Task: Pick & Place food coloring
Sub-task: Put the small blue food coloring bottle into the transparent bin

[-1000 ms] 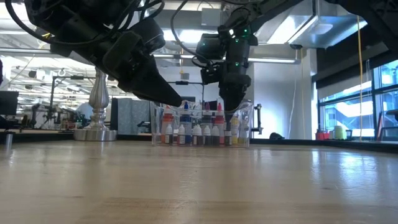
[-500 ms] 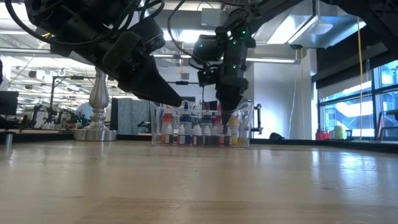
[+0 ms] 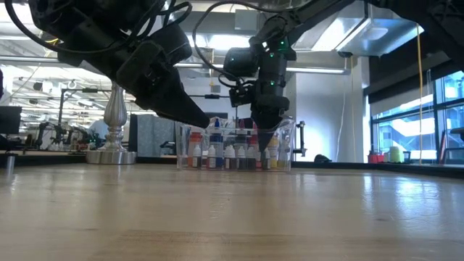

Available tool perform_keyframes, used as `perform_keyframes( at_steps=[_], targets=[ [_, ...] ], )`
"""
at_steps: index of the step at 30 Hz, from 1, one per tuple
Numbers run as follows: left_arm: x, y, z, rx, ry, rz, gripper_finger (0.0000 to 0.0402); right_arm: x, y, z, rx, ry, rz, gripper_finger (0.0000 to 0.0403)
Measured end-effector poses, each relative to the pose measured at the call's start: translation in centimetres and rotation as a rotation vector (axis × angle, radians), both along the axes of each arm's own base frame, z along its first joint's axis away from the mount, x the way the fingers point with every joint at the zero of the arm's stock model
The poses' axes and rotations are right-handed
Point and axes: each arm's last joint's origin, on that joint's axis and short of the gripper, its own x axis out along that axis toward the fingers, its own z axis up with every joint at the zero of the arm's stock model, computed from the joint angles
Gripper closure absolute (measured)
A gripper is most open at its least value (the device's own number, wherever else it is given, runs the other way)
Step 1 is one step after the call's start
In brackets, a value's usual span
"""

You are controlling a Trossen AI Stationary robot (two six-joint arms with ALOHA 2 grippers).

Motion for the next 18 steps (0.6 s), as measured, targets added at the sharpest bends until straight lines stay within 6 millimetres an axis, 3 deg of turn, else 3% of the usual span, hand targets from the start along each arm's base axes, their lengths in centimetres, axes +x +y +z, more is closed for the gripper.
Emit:
perform_keyframes(
  at_steps=[18],
  targets=[
    [0.0, 0.0, 0.0, 0.0, 0.0, 0.0, 0.0302, 0.01, 0.0, 0.01, -0.001, -0.002, 0.0, 0.0323]
  ],
)
